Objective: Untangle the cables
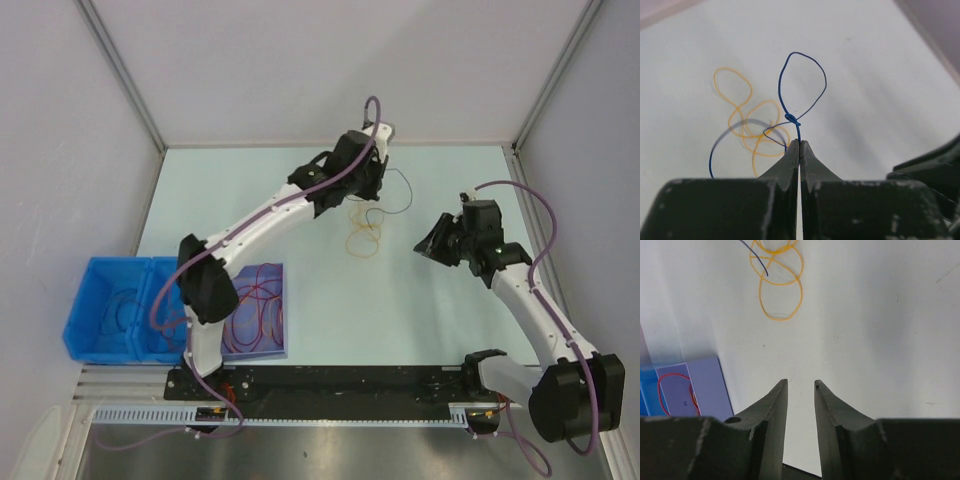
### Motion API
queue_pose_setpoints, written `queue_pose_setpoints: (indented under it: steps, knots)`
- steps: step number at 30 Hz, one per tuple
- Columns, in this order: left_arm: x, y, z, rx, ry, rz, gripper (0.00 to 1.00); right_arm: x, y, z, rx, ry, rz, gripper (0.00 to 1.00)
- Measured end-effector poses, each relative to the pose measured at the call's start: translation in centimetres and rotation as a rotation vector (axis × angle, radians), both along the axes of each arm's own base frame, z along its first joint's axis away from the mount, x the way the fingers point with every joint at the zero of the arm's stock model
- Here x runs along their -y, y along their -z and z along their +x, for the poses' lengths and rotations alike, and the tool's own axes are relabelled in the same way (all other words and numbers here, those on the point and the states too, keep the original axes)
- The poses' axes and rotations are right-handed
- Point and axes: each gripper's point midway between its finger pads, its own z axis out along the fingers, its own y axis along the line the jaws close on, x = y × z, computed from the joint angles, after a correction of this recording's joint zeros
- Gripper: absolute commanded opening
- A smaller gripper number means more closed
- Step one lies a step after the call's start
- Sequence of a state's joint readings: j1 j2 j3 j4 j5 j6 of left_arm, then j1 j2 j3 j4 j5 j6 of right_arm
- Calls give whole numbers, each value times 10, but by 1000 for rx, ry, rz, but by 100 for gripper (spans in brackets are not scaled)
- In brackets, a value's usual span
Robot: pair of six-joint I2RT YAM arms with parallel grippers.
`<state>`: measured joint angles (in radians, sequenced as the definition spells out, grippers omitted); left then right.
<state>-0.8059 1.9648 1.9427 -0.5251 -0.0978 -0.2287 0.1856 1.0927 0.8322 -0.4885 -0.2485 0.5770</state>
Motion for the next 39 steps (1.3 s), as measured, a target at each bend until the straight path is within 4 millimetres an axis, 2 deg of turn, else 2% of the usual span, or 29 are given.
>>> queue_pose_setpoints:
  steps: [6,9,11,14,17,20,22,27,32,35,39]
  knots:
    - [-18,-80,-18,68,38,-184,0,1,-10,-2,34,20,0,33]
    - [-28,-102,-27,110,48,-236,0,2,-14,-3,48,26,-2,33]
    - [-37,-109,-32,125,41,-249,0,2,-15,-3,52,32,-4,33]
    - [-44,-108,-32,101,10,-265,0,0,-15,-4,52,26,-6,33]
    - [-61,-80,-33,59,-54,-252,0,-3,-14,-6,51,17,-11,33]
    - [-103,-40,-44,12,-169,-179,0,-6,-14,-8,49,6,-13,33]
    - [-126,-37,-48,8,-228,-157,0,-9,-14,-9,49,0,-11,33]
    - [-189,-80,-48,110,-393,-195,0,-18,-14,-11,48,-19,-2,33]
    - [-246,-115,-71,205,-525,-216,0,-34,-13,-14,45,-55,5,33]
    - [-285,-124,-83,240,-640,-189,0,-44,-12,-17,41,-78,11,33]
    - [-337,-121,-102,254,-808,-104,0,-56,-10,-20,40,-105,12,33]
